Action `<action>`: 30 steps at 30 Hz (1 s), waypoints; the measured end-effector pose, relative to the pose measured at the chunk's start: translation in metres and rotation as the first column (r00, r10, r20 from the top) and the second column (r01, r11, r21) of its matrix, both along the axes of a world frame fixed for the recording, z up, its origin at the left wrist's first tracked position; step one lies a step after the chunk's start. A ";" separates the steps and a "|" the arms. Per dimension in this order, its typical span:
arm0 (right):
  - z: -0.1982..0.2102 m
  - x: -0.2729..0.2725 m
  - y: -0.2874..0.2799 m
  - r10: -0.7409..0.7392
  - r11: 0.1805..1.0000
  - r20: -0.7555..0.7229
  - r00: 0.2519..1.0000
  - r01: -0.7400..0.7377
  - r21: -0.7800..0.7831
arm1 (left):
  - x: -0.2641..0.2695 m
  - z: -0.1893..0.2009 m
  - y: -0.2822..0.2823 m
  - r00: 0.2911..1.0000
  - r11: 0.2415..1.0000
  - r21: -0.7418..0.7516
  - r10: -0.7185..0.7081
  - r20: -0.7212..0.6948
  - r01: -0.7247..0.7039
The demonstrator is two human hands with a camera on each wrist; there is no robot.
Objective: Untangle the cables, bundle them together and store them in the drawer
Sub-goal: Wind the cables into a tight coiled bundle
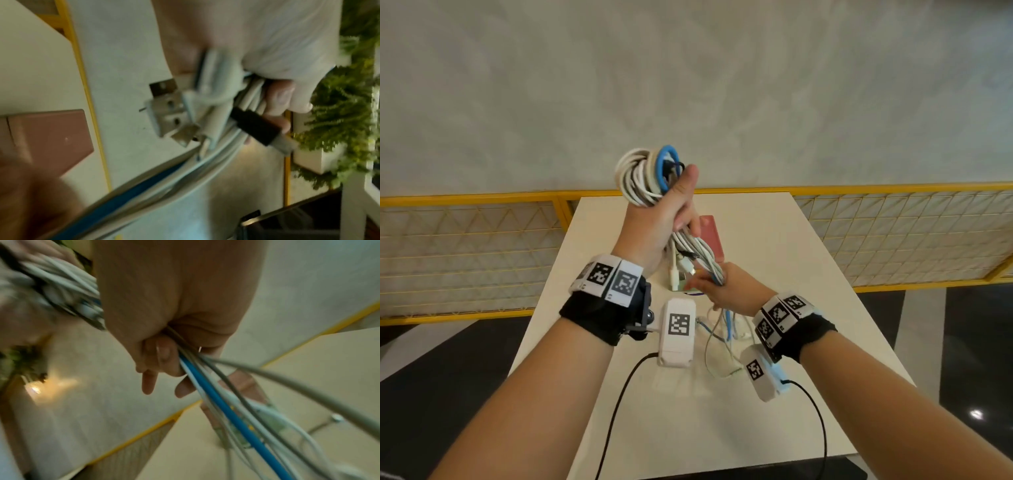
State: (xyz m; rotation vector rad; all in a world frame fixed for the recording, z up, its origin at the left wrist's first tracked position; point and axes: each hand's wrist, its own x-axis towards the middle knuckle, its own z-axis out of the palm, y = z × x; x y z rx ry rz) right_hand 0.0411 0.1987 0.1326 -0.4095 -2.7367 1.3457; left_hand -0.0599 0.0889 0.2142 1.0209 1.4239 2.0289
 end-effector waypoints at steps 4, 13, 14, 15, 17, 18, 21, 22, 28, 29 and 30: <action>-0.008 0.002 0.019 -0.109 0.984 0.002 0.994 0.107 0.144 | -0.006 0.005 -0.015 0.978 0.985 0.014 -0.174 0.116 0.173; 0.027 -0.015 0.032 -0.385 0.793 -0.196 0.902 0.432 0.430 | 0.009 -0.040 -0.009 0.998 0.861 -0.508 -0.049 -0.042 0.021; 0.029 -0.016 0.030 -0.382 0.773 -0.201 0.902 0.431 0.464 | 0.012 -0.044 -0.007 0.997 0.848 -0.530 -0.033 -0.066 -0.007; 0.031 -0.017 0.029 -0.379 0.753 -0.202 0.903 0.428 0.500 | 0.013 -0.048 -0.004 0.994 0.831 -0.555 -0.033 -0.101 -0.029; 0.032 -0.018 0.028 -0.381 0.719 -0.212 0.900 0.433 0.544 | 0.014 -0.054 0.001 0.987 0.799 -0.599 -0.054 -0.153 -0.049; 0.032 -0.018 0.028 -0.386 0.720 -0.225 0.895 0.445 0.532 | 0.014 -0.055 0.002 0.982 0.785 -0.616 -0.059 -0.177 -0.063; 0.032 -0.015 0.030 -0.378 0.794 -0.260 0.888 0.456 0.402 | 0.011 -0.060 0.005 0.963 0.747 -0.650 -0.049 -0.263 -0.140; 0.033 -0.012 0.032 -0.359 0.830 -0.264 0.895 0.435 0.350 | 0.011 -0.060 0.005 0.955 0.743 -0.646 -0.032 -0.294 -0.174; 0.048 0.007 0.041 -0.038 0.976 0.049 0.998 0.026 0.217 | 0.001 -0.056 0.002 0.953 0.817 -0.553 -0.018 -0.304 -0.161; 0.045 0.007 0.042 -0.009 0.975 0.059 0.998 -0.004 0.222 | 0.000 -0.056 0.002 0.961 0.831 -0.537 -0.012 -0.276 -0.144; 0.040 0.007 0.043 0.003 0.970 0.052 0.999 -0.015 0.242 | -0.001 -0.054 0.003 0.970 0.845 -0.518 0.007 -0.242 -0.135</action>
